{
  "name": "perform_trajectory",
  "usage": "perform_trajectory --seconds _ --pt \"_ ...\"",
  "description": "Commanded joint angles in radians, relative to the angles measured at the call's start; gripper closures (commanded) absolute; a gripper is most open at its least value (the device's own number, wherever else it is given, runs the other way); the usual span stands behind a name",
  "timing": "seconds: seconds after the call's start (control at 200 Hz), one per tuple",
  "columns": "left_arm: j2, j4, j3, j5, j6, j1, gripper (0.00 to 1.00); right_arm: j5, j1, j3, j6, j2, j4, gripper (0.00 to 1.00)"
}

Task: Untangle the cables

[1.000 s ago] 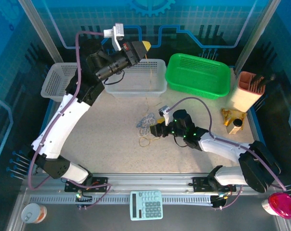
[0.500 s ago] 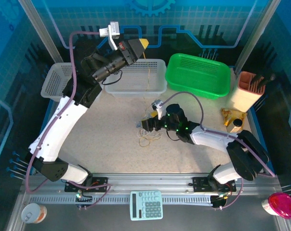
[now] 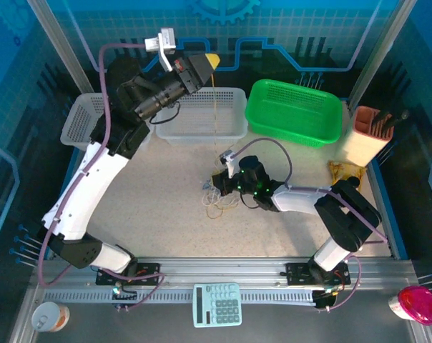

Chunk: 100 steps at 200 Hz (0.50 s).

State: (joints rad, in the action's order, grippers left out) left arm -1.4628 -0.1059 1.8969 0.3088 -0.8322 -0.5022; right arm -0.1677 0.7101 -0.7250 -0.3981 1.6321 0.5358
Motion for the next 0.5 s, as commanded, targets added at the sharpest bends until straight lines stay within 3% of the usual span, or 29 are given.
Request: perform_trajectory --seconds 0.0,0.2,0.495 --pt "0.004 -0.006 0.11 0.005 0.042 0.002 1.0 0.013 -0.018 0.047 -0.025 0.041 0.065 1.0" --pt "-0.006 -0.063 0.227 -0.006 0.083 0.005 1.0 -0.002 -0.036 0.082 -0.048 0.083 0.108 1.0" --pt "-0.008 -0.098 0.26 -0.014 0.107 0.004 1.0 -0.018 -0.038 0.085 -0.059 0.092 0.12 1.0"
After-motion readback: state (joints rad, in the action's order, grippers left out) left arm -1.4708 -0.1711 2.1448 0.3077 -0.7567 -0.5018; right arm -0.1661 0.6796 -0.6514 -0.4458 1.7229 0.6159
